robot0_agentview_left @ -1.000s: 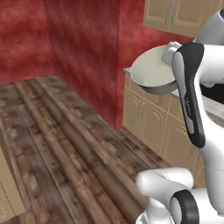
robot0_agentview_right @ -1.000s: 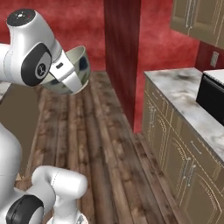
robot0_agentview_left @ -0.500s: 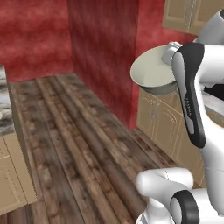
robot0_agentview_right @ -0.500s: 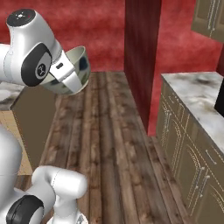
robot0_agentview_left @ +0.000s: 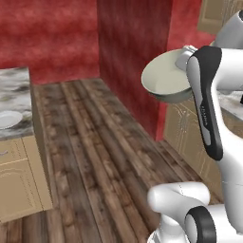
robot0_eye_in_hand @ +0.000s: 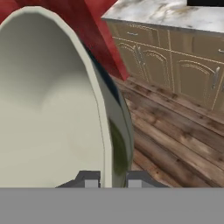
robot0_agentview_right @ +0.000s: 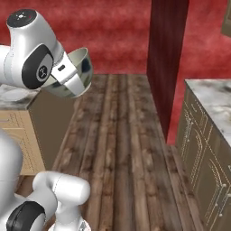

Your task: Move the bowls from the cabinet to the plates on the dining table.

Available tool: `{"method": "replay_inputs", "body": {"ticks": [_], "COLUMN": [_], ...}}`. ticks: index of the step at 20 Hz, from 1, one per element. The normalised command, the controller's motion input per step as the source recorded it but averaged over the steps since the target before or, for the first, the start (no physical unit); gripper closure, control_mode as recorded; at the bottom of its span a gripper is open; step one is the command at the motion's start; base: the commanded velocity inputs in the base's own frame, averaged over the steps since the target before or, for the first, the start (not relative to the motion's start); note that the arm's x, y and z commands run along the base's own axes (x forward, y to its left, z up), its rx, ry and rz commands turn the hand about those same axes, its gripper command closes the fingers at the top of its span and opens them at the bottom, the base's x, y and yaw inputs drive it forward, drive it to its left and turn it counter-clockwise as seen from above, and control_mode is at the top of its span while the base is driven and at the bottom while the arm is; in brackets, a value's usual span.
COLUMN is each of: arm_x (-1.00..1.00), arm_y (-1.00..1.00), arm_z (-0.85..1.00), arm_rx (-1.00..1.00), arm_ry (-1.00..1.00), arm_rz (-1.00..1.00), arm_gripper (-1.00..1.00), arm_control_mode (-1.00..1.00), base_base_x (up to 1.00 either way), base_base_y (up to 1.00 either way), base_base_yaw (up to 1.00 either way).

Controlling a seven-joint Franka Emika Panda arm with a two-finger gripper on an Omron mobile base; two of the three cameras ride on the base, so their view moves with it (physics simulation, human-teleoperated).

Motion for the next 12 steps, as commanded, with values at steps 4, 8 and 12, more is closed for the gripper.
{"method": "replay_inputs", "body": {"ticks": [4, 8, 12], "arm_x": [0.0, 0.0, 0.0], "arm_y": [0.0, 0.0, 0.0], "arm_z": [0.0, 0.0, 0.0], "arm_rx": [0.0, 0.0, 0.0], "arm_ry": [0.0, 0.0, 0.0], "arm_rz": [0.0, 0.0, 0.0], "arm_gripper": [1.0, 1.0, 1.0], "arm_control_mode": [1.0, 1.0, 1.0], "base_base_x": [0.04, 0.01, 0.0], "base_base_y": [0.0, 0.0, 0.0], "base_base_yaw": [0.25, 0.25, 0.25]}}
